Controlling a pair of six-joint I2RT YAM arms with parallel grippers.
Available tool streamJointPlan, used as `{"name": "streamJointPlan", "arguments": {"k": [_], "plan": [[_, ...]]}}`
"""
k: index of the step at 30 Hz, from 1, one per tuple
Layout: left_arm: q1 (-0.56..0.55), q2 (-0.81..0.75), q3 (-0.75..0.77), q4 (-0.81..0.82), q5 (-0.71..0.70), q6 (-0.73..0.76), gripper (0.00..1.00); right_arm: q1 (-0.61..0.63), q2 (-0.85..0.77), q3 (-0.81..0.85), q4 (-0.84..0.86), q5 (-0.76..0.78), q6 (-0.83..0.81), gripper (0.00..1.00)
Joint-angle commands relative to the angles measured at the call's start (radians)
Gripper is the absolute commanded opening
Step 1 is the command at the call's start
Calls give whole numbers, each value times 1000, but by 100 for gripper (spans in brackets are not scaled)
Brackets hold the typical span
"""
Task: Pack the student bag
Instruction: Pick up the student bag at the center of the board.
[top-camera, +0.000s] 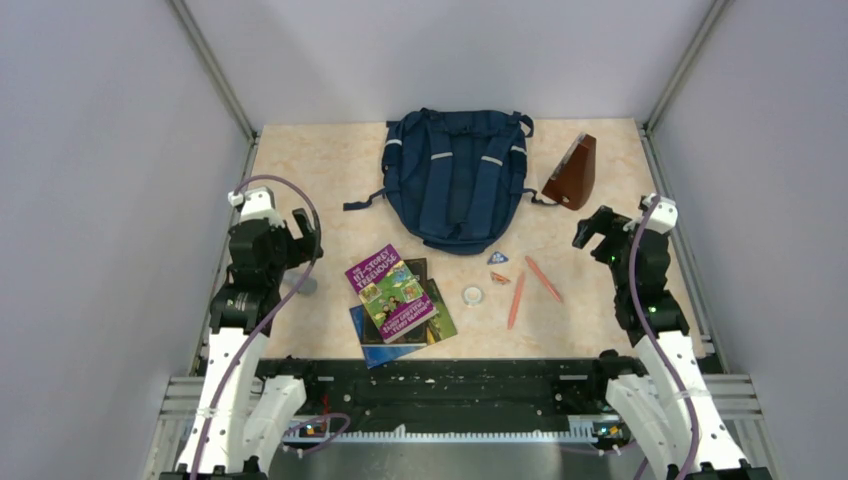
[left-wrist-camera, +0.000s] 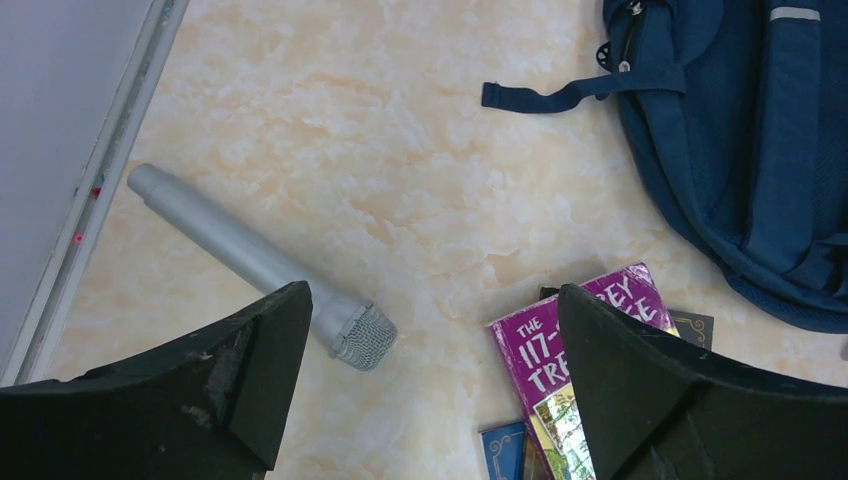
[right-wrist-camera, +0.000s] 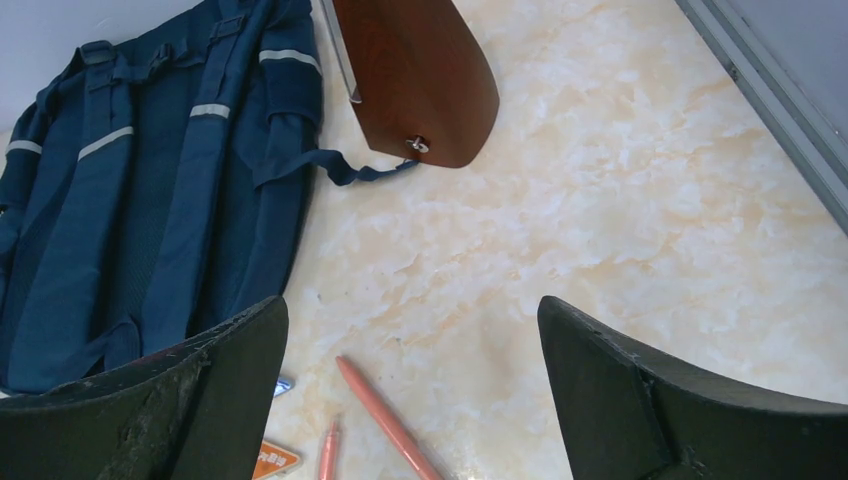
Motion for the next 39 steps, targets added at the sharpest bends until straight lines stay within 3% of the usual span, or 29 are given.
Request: {"name": "streamJointPlan", "arguments": {"k": [1, 5, 13, 20, 24, 30, 39], "plan": [[5, -6, 38, 32, 34, 2, 98, -4, -21, 33, 26, -17, 7, 94], [5, -16, 35, 43, 51, 26, 98, -4, -34, 40, 19, -36, 7, 94], [-43, 53, 69, 137, 289, 71, 98, -4, -68, 45, 17, -75, 11, 95], [-343, 258, 178, 133, 154, 165, 98, -3, -80, 49, 7, -95, 12, 95], [-454, 365, 250, 130, 161, 231, 98, -4, -88, 49, 6, -100, 14, 95], [-621, 521, 332, 152, 146, 446, 98, -3, -95, 46, 11, -129, 22, 95], [-715, 837, 434, 193, 264, 633, 95, -3, -111, 39, 7, -135, 22, 96]]}}
